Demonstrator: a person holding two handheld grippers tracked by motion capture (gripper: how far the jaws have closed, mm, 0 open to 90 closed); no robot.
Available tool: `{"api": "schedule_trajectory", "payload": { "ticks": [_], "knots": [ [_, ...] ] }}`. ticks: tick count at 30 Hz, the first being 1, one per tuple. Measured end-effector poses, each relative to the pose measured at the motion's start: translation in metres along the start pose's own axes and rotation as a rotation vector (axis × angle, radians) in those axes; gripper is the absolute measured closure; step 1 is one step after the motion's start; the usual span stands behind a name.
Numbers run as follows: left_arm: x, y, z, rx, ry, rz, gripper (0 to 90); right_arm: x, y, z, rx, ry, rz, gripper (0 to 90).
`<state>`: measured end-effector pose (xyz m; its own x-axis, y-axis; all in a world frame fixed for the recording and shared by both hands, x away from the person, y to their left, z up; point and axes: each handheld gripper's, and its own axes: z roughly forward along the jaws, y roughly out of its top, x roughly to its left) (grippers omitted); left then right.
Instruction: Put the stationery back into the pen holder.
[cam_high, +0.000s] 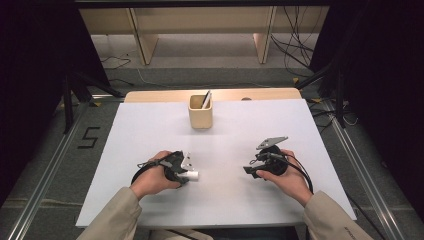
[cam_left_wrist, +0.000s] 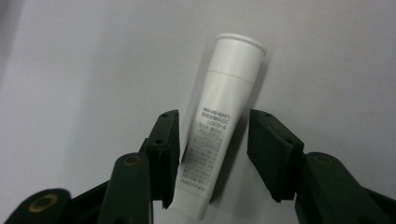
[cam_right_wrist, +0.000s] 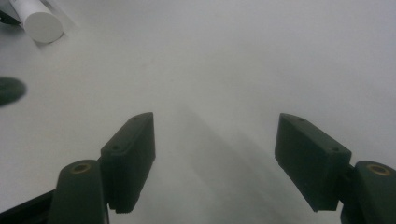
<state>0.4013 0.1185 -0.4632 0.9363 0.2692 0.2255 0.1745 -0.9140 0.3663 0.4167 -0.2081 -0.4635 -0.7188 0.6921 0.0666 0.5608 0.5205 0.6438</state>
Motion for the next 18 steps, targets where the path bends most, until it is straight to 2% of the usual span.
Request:
{"api": "schedule_trajectory", "payload": {
  "ticks": [18],
  "knots": [
    [0.0020, 0.0031, -0.0010, 0.021, -0.002, 0.034, 58.2, -0.0011, -0.0022, -0.0009, 0.006, -0.002, 0.001, 29.4]
  ]
}}
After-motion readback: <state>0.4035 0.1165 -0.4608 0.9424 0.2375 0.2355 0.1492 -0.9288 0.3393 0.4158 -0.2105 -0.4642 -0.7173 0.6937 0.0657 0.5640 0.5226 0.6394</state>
